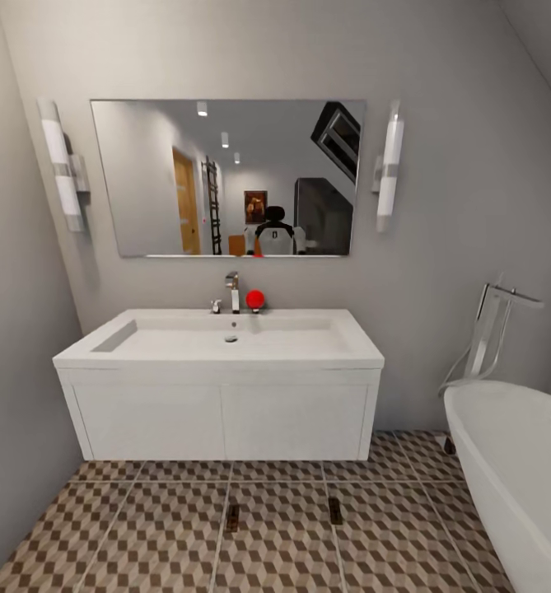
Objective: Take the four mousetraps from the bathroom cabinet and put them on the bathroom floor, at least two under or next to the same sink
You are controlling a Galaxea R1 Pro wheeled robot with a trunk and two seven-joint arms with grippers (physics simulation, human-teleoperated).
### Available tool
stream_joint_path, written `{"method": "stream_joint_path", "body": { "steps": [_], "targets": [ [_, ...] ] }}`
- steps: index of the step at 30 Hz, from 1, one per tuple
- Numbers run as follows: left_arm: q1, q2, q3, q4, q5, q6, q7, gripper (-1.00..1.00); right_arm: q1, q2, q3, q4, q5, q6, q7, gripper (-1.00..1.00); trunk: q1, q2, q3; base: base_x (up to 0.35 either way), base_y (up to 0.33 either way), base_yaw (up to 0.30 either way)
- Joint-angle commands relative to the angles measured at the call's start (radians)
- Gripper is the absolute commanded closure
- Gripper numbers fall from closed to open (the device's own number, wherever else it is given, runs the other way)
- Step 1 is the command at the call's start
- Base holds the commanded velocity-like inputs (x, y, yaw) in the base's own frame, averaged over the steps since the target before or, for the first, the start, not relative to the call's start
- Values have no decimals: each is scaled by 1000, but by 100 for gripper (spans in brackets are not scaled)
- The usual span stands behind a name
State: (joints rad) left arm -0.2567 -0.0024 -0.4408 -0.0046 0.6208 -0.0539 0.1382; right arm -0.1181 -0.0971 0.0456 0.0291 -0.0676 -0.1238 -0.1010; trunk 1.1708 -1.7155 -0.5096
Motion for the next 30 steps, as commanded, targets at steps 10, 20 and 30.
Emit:
{"method": "stream_joint_path", "body": {
  "steps": [10, 20, 30],
  "targets": [
    [41, -5, -9, 0, 5, -6, 3, -100, 5, 2, 5, 4, -8, -1, 0, -100, -19, 35, 15, 0, 0, 0],
    [60, -11, -9, 0, 5, -8, 3, -100, 7, 2, 5, 4, -9, -1, 0, -100, -19, 35, 15, 0, 0, 0],
    [63, -13, -9, 0, 6, -7, 3, -100, 8, 2, 5, 4, -9, -1, 0, -100, -19, 35, 15, 0, 0, 120]
  ]
}}
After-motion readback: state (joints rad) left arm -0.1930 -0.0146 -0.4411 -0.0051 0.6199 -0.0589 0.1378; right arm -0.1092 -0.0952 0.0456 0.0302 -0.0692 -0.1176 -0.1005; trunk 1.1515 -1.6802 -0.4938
